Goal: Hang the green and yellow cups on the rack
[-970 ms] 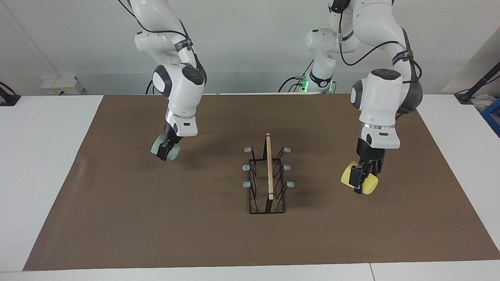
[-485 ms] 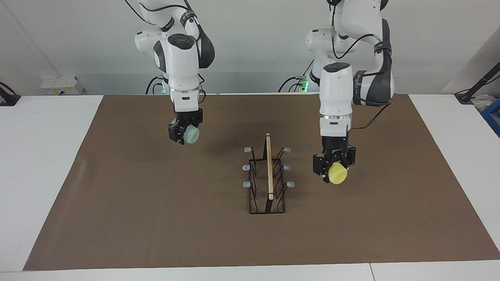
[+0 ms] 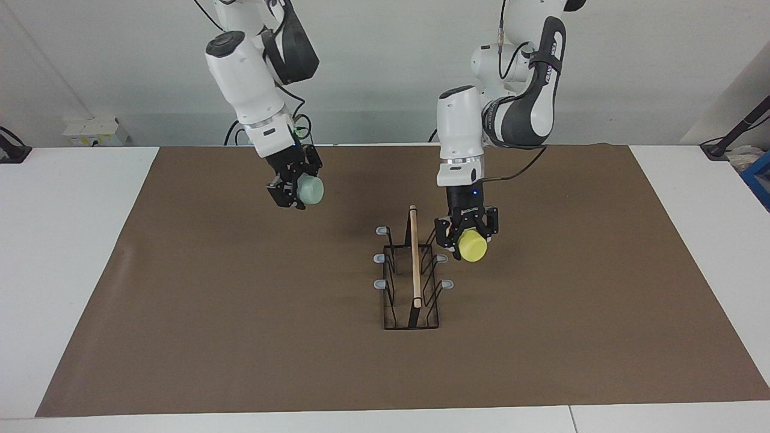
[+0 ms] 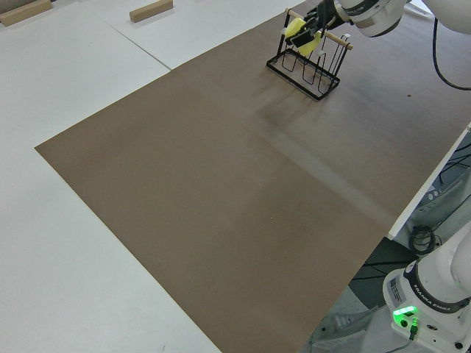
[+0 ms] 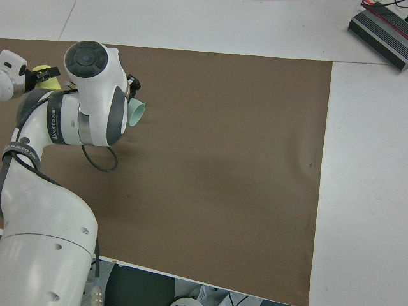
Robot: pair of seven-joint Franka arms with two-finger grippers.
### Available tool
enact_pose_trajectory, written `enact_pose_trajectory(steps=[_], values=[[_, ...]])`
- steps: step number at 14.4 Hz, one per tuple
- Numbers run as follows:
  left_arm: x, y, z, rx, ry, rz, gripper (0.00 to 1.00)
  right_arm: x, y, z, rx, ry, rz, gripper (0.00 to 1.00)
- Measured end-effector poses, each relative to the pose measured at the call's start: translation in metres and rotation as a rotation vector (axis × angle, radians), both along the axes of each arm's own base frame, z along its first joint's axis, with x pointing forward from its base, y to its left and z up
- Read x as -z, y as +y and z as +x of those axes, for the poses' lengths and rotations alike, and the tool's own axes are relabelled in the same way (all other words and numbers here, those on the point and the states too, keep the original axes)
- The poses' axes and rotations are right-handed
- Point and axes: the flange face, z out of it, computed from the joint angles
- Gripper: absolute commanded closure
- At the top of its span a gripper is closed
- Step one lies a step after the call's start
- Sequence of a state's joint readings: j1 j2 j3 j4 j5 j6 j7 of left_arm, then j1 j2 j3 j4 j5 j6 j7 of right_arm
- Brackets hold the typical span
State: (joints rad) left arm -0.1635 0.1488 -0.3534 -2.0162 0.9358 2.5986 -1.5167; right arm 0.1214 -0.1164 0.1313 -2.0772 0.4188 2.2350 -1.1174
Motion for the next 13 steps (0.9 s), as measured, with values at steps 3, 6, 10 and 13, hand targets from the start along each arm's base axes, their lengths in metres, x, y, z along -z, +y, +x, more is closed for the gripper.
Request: enact_pose_trajectory(steps=[3, 6, 10, 13], values=[[0.011, -0.013, -0.025, 0.017, 0.016, 0.002, 0.79, -0.002, -0.043, 0.011, -0.032, -0.052, 0.102, 1.00], [0.011, -0.020, -0.034, 0.003, 0.014, -0.020, 0.00, -0.003, -0.047, 0.011, -0.083, -0.081, 0.224, 1.00], [0.010, -0.027, -0.040, 0.014, 0.014, -0.020, 0.00, -0.010, -0.069, 0.004, -0.146, -0.081, 0.404, 1.00], [0.007, -0.027, -0.040, 0.011, 0.008, -0.019, 0.00, -0.018, -0.100, -0.003, -0.179, -0.108, 0.515, 1.00]])
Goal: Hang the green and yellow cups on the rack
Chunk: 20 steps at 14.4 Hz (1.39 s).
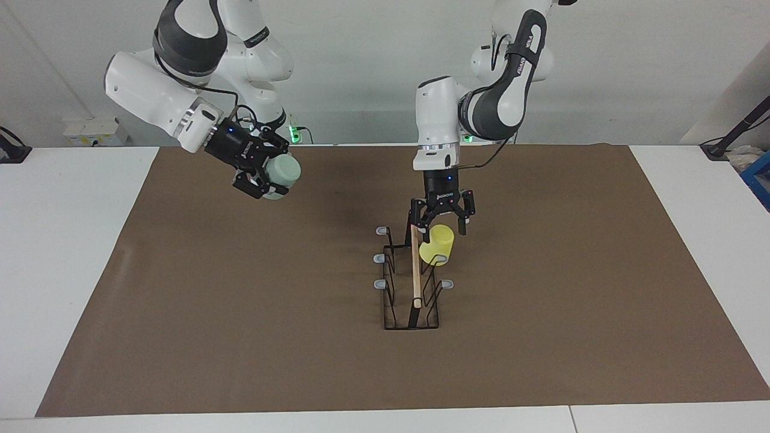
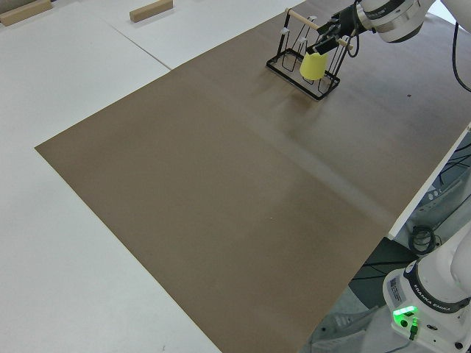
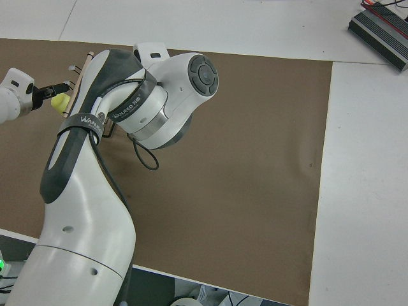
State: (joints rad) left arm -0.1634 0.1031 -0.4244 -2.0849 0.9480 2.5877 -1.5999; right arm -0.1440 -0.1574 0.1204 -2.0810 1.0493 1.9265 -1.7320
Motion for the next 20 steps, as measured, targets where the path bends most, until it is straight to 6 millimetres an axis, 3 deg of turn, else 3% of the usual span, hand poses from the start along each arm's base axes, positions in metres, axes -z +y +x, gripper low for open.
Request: enact_pose_trajectory(steps=[4, 8, 12, 14, 17, 20], values=[[-0.016, 0.008, 0.014, 0.029, -0.021, 0.042, 0.00, -0.002, -0.031, -0.009, -0.008, -0.038, 0.130, 1.00], [-0.041, 0.041, 0.047, 0.053, 0.010, 0.071, 0.00, 0.010, -0.023, -0.010, 0.010, -0.073, 0.284, 1.00], [-0.061, 0.075, 0.073, 0.122, 0.116, 0.114, 0.00, 0.075, 0.012, 0.006, 0.016, -0.097, 0.456, 1.00], [-0.074, 0.094, 0.083, 0.176, 0.204, 0.138, 0.00, 0.097, 0.043, 0.015, 0.047, -0.109, 0.524, 1.00], [-0.100, 0.139, 0.098, 0.275, 0.355, 0.101, 0.00, 0.103, 0.103, 0.015, 0.126, -0.098, 0.593, 1.00], [-0.133, 0.203, 0.101, 0.382, 0.455, 0.122, 0.00, 0.097, 0.143, 0.012, 0.180, -0.090, 0.612, 1.00]])
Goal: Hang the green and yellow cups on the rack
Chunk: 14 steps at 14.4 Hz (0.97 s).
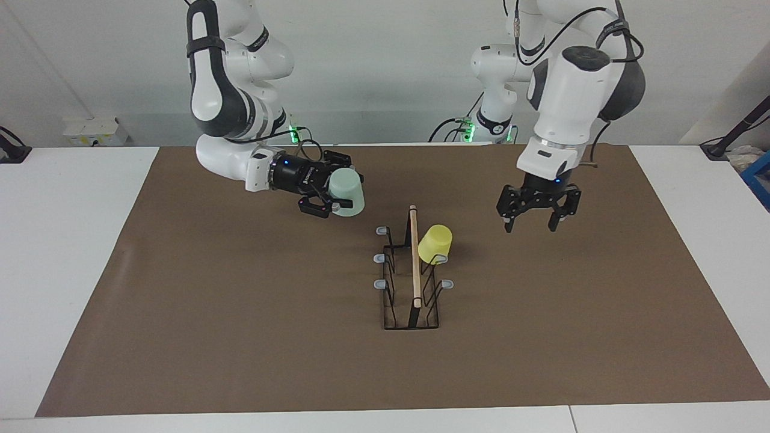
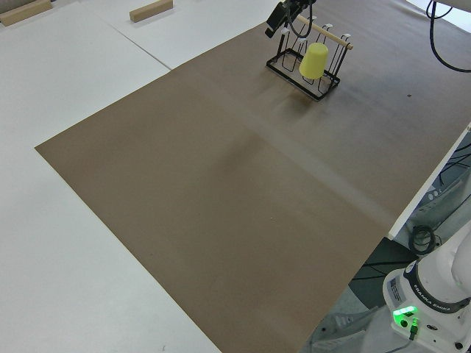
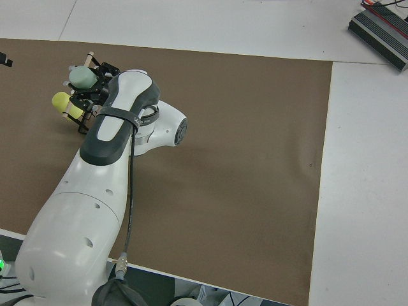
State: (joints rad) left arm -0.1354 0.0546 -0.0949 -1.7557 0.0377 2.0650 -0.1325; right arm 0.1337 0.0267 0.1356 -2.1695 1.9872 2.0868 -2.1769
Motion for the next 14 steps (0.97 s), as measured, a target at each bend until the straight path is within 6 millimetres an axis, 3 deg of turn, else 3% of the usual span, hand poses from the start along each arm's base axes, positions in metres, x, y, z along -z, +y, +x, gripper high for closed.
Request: enact_pose_trajectory(steps=[2, 6, 9, 14], values=[[-0.017, 0.033, -0.007, 0.043, 0.034, 0.030, 0.00, 0.006, 0.011, 0.005, 0.018, -0.015, 0.008, 1.00], [-0.044, 0.076, -0.020, 0.094, 0.126, 0.063, 0.00, 0.033, 0.030, 0.011, 0.072, -0.015, 0.013, 1.00], [-0.068, 0.098, -0.026, 0.109, 0.166, 0.034, 0.00, 0.054, 0.049, 0.007, 0.075, -0.033, 0.000, 1.00], [-0.068, 0.118, -0.030, 0.085, 0.205, 0.012, 0.00, 0.106, 0.053, 0.001, 0.073, -0.008, 0.023, 1.00]])
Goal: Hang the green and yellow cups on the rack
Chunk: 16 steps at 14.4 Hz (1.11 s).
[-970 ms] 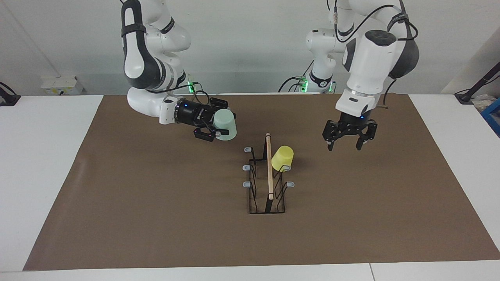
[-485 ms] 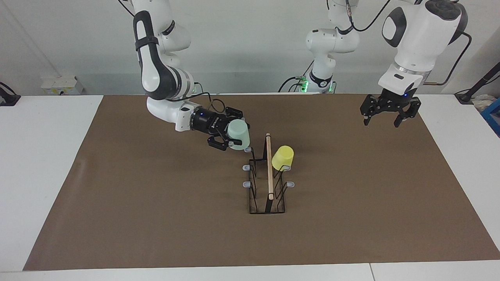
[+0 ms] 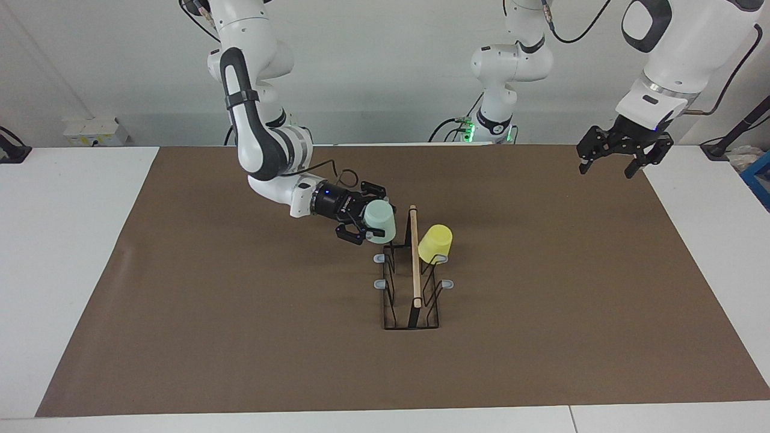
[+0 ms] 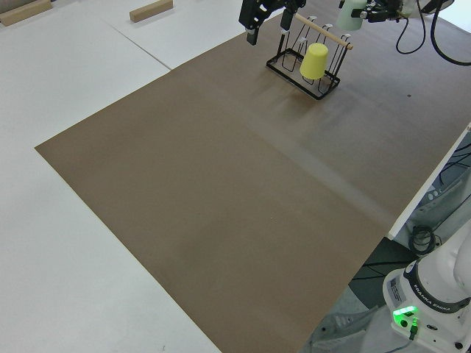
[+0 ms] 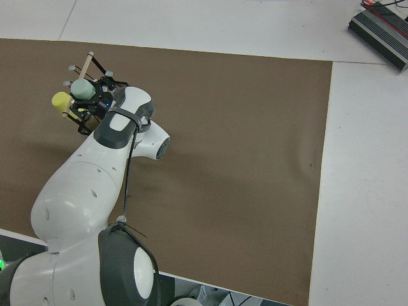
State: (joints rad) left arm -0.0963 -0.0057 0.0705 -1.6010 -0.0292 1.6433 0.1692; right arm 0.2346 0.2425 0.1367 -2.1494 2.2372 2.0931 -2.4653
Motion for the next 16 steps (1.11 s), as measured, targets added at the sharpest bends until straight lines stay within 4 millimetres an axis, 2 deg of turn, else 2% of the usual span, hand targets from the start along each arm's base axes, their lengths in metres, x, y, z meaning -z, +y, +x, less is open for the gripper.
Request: enact_pose_trajectory(steps=[3, 6, 7, 11, 14, 16], values=[[0.001, 0.001, -0.002, -0.001, 0.011, 0.000, 0.00, 0.014, -0.003, -0.009, -0.004, 0.019, -0.012, 1.00], [0.002, 0.008, -0.003, -0.013, 0.026, 0.004, 0.00, 0.017, -0.003, -0.011, 0.007, 0.029, -0.004, 1.00], [0.002, 0.009, -0.003, -0.013, 0.029, 0.007, 0.00, 0.017, 0.000, -0.013, 0.024, 0.039, 0.016, 1.00], [0.003, 0.005, -0.005, -0.010, 0.044, 0.009, 0.00, 0.024, 0.034, -0.034, 0.064, 0.033, 0.056, 1.00], [0.003, 0.006, -0.006, -0.030, 0.050, 0.009, 0.00, 0.029, 0.028, -0.032, 0.080, 0.021, 0.042, 1.00], [0.003, 0.004, -0.006, -0.034, 0.051, 0.009, 0.00, 0.040, 0.027, -0.034, 0.080, 0.019, 0.028, 1.00]])
